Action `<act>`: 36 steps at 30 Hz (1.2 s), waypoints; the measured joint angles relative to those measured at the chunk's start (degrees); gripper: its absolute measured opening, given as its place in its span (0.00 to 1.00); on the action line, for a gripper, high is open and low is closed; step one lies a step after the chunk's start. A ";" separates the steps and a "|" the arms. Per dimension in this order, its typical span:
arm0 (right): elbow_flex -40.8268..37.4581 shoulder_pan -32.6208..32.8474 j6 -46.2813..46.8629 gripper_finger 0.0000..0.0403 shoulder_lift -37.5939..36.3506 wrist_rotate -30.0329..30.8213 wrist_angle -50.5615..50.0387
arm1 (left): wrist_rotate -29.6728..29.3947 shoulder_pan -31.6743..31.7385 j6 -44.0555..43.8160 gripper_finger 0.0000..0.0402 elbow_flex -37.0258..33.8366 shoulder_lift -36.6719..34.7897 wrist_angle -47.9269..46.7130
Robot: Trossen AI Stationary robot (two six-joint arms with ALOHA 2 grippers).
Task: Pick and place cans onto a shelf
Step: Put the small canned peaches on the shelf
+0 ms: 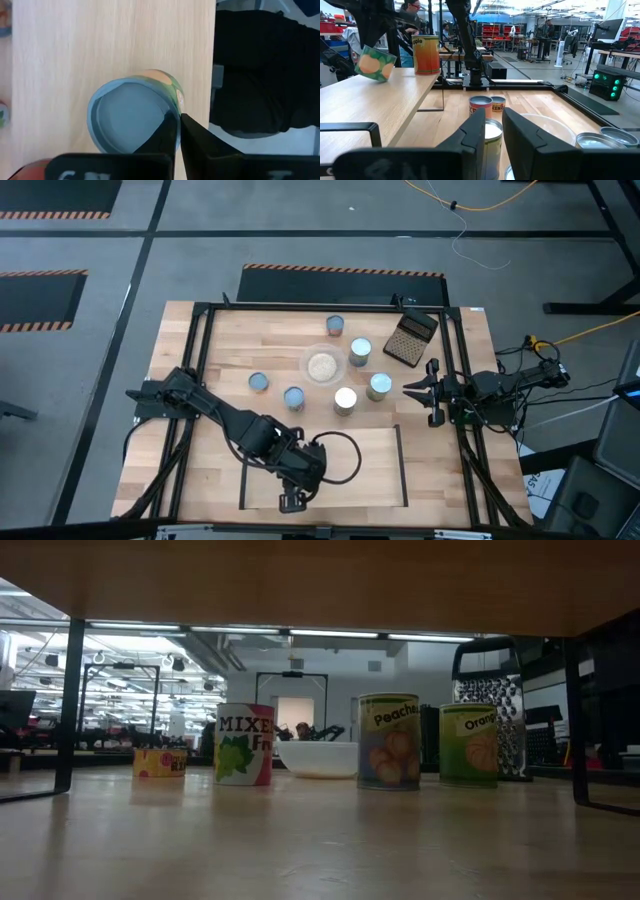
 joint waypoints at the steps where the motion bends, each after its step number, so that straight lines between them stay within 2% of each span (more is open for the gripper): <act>1: 0.00 -0.01 0.00 0.18 0.00 0.00 0.00 | 0.26 0.00 0.00 0.02 0.00 0.10 0.00; 10: 0.00 -0.01 0.02 0.18 0.00 0.00 -0.02 | 1.46 0.00 0.00 0.03 0.02 0.38 0.32; 26: 0.00 0.00 0.02 0.18 0.00 0.00 -0.01 | 1.56 0.01 0.00 0.16 0.00 0.53 1.58; 36: 0.00 0.00 0.02 0.18 0.00 0.00 -0.01 | 1.47 0.03 1.55 0.19 0.00 0.53 2.72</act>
